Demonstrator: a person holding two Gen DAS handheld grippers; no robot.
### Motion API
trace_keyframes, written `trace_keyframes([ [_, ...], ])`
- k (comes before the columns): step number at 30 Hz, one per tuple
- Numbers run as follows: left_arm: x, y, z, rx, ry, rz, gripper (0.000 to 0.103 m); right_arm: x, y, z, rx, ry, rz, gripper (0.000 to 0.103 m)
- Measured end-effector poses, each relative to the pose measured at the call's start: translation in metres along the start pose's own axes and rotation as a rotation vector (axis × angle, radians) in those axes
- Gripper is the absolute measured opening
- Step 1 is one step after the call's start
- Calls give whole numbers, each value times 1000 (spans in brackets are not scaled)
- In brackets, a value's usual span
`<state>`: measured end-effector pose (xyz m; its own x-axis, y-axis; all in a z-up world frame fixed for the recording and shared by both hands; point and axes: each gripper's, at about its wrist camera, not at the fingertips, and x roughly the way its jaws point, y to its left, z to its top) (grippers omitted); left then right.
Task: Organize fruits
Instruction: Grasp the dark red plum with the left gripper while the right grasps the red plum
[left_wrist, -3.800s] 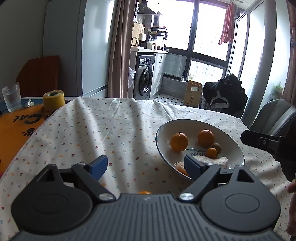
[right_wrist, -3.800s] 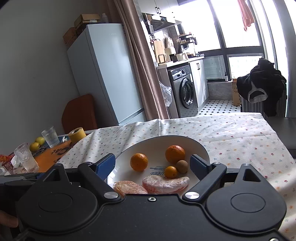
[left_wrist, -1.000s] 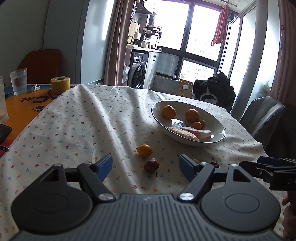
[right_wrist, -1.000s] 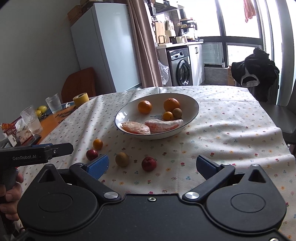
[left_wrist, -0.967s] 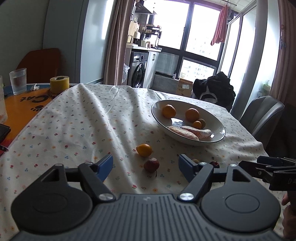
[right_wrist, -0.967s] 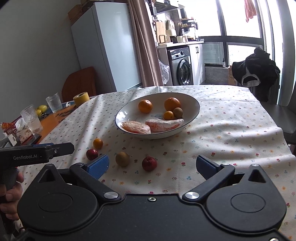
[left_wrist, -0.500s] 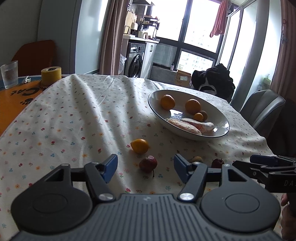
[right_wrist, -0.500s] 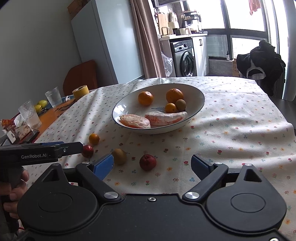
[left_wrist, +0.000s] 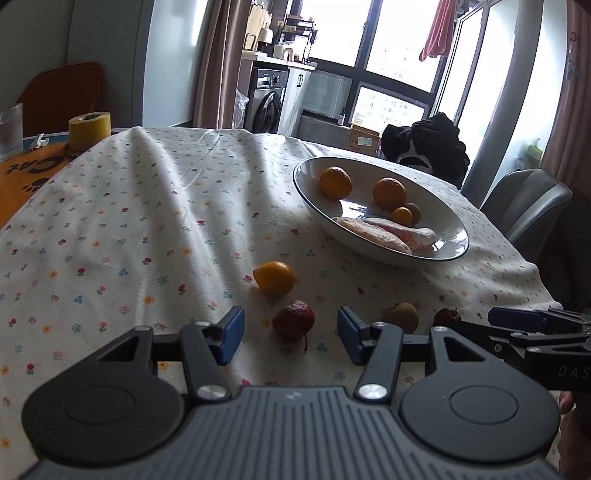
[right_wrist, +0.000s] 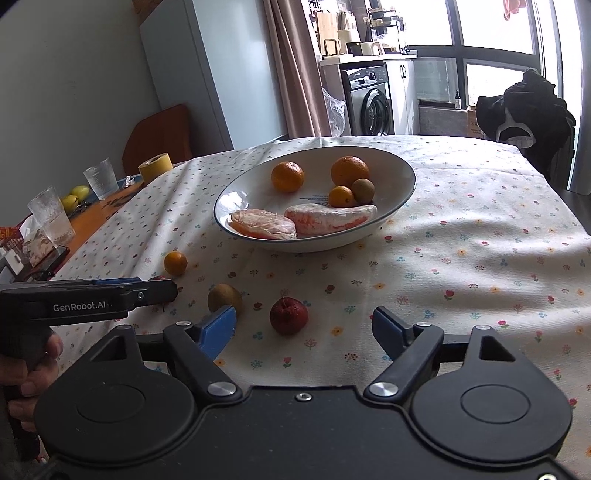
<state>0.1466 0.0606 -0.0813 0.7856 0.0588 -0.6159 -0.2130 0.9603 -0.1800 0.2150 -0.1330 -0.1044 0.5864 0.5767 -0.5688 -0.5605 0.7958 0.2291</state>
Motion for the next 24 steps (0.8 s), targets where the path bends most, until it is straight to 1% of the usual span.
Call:
trace_keyframes([
  [1, 1, 0, 0, -2, 3, -3, 50, 1, 0, 0, 0, 1, 1, 79],
  [3, 2, 1, -1, -8, -4, -1, 44, 4, 0, -1, 5, 7, 2, 76],
  [5, 2, 2, 0, -17, -3, -7, 39, 6, 0, -1, 10, 13, 3, 74],
  [10, 3, 2, 0, -16, -3, -6, 36, 10, 2, -1, 9, 15, -2, 73],
  [12, 3, 2, 1, -20, -1, -5, 25, 11, 3, 0, 7, 17, 3, 69],
  [13, 3, 3, 1, -29, 2, -10, 23, 11, 4, 0, 3, 17, 3, 68],
  [17, -1, 2, 1, -31, -2, -13, 23, 12, 6, 0, -3, 20, -2, 67],
  [19, -5, 2, 1, -35, -7, -12, 23, 14, 7, 1, -5, 20, -2, 64],
  [22, -10, 2, 1, -38, -15, -8, 23, 15, 9, 1, -13, 20, -3, 57],
  [24, -14, 2, 2, -39, -22, -8, 23, 15, 10, 2, -24, 23, -6, 46],
])
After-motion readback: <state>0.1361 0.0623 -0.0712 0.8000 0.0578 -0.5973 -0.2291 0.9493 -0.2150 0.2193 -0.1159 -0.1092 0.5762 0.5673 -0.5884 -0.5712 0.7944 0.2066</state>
